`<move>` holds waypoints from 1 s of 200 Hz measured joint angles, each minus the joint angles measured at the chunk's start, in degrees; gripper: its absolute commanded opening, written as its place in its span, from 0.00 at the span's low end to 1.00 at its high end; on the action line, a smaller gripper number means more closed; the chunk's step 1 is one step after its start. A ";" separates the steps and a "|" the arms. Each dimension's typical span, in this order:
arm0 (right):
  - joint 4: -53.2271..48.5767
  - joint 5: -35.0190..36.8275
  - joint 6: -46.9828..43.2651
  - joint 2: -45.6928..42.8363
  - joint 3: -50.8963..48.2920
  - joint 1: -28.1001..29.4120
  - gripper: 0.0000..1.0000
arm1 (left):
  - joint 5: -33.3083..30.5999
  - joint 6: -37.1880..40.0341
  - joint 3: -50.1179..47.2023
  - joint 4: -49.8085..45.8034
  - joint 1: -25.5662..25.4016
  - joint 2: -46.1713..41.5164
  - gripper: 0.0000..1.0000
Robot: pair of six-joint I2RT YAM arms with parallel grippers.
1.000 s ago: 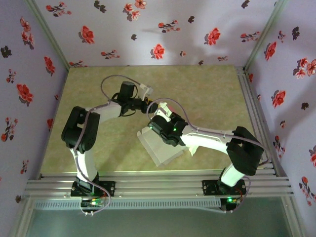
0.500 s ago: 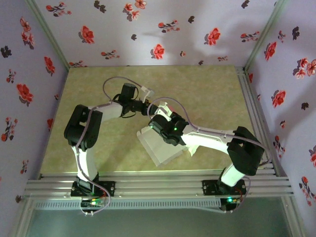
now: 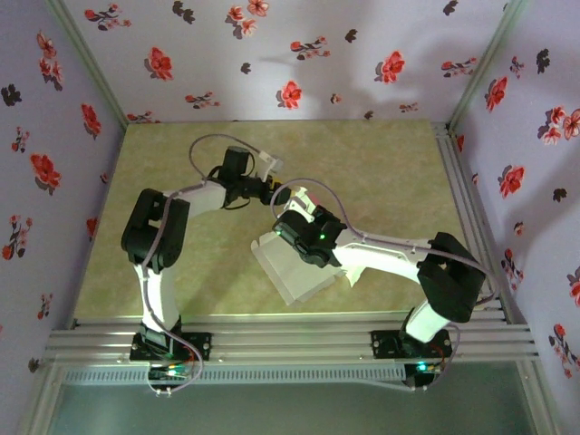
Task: Fold the paper box
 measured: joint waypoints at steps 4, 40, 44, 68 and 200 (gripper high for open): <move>0.00 -0.02 0.00 -0.02 0.00 0.00 0.00 | 0.28 0.07 0.24 -0.02 0.00 0.20 0.54; -0.02 -0.68 0.02 -0.31 -0.09 -0.48 0.00 | 3.48 0.35 3.32 -2.40 0.00 2.64 0.52; -0.02 -0.70 0.00 -0.31 -0.11 -0.50 0.00 | 3.80 0.42 3.65 -2.78 0.00 2.95 0.51; -0.02 -0.83 0.02 -0.37 -0.28 -0.74 0.00 | 5.11 1.73 4.83 -4.72 0.00 3.89 0.44; -0.63 -3.85 0.42 -1.57 -0.31 -1.99 0.00 | 6.29 3.91 1.88 -5.73 -0.46 2.45 0.15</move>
